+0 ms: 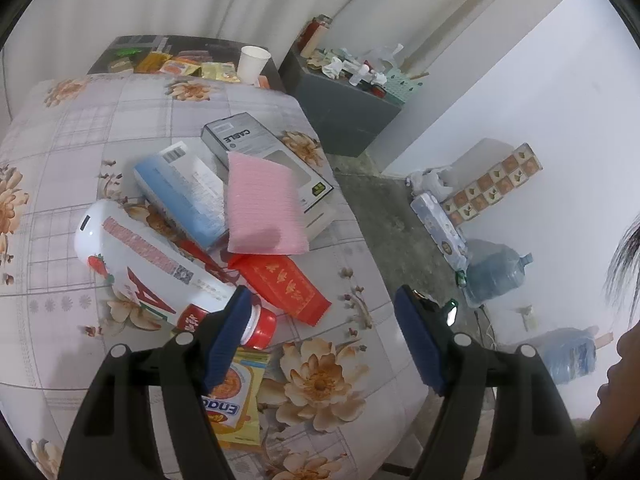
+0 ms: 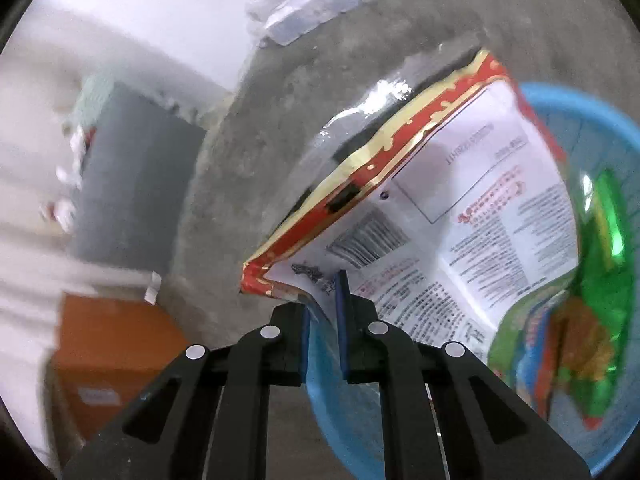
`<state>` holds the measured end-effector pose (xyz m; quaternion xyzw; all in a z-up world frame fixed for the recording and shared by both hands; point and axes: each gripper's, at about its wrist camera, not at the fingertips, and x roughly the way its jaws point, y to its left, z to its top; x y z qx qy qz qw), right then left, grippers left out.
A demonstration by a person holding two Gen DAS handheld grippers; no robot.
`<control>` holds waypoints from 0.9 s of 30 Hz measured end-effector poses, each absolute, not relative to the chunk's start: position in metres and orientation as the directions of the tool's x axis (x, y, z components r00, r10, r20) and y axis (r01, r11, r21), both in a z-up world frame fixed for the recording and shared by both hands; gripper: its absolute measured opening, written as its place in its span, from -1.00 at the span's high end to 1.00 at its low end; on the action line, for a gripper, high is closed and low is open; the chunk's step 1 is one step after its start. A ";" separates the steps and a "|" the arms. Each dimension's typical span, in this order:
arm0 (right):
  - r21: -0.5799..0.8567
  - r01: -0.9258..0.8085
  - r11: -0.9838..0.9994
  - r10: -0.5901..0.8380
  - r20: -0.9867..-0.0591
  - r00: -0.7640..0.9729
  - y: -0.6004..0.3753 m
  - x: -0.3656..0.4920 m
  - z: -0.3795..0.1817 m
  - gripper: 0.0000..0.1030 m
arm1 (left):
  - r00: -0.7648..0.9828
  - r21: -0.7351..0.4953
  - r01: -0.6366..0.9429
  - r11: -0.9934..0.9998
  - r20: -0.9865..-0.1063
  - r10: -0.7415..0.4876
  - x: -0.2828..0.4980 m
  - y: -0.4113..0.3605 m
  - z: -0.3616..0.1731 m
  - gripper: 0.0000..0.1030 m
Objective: Collect trash
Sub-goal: 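Press the white packet down into the wastebasket with the right gripper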
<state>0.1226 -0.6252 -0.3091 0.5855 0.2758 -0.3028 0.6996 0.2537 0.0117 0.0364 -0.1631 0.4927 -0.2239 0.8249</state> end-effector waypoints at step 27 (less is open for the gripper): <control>0.613 0.674 -0.412 -0.119 -0.769 0.628 -0.652 0.092 -0.397 0.81 | 0.407 -0.502 0.196 0.842 -0.740 -0.536 0.255 0.015 0.031 -0.39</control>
